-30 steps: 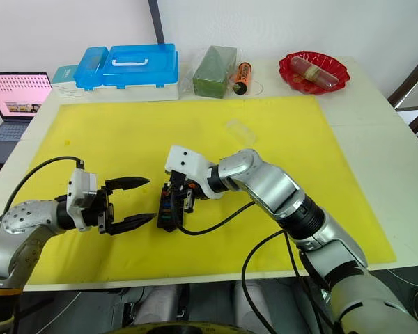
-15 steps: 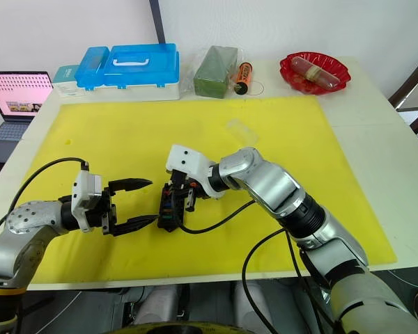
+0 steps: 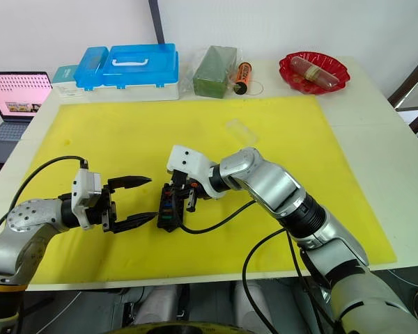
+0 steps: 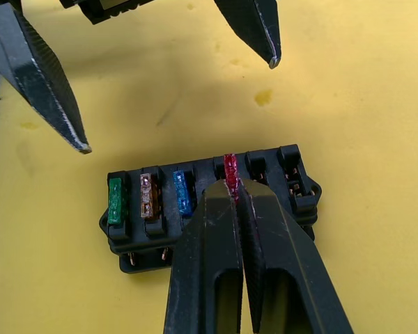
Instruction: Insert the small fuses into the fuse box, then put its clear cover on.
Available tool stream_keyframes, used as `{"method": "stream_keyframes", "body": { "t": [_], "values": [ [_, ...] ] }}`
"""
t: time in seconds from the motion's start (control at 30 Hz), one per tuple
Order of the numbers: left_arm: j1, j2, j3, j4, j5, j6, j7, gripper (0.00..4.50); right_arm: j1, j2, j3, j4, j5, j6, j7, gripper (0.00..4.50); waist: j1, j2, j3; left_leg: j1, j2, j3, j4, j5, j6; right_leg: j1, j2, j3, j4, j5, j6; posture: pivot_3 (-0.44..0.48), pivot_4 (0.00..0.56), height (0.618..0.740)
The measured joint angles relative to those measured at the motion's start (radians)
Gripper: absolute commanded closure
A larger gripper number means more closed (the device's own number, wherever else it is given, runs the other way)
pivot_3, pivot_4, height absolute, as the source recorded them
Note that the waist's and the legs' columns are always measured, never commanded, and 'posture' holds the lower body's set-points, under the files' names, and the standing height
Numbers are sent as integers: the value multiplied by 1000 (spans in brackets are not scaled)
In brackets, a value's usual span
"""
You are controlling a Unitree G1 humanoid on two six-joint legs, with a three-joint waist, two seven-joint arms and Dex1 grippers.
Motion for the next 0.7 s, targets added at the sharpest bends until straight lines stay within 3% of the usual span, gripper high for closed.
{"method": "stream_keyframes", "body": {
  "t": [0.7],
  "values": [
    [2, -9, -12, 21, 34, -39, 0, 0, 6, 13, 6, 19, -6, 18, -12, 4472, 0, 0, 0, 0, 0, 0, 0, 0, 0, 0, 0, 0, 0, 0, 0, 0, 150, 740]
  ]
}}
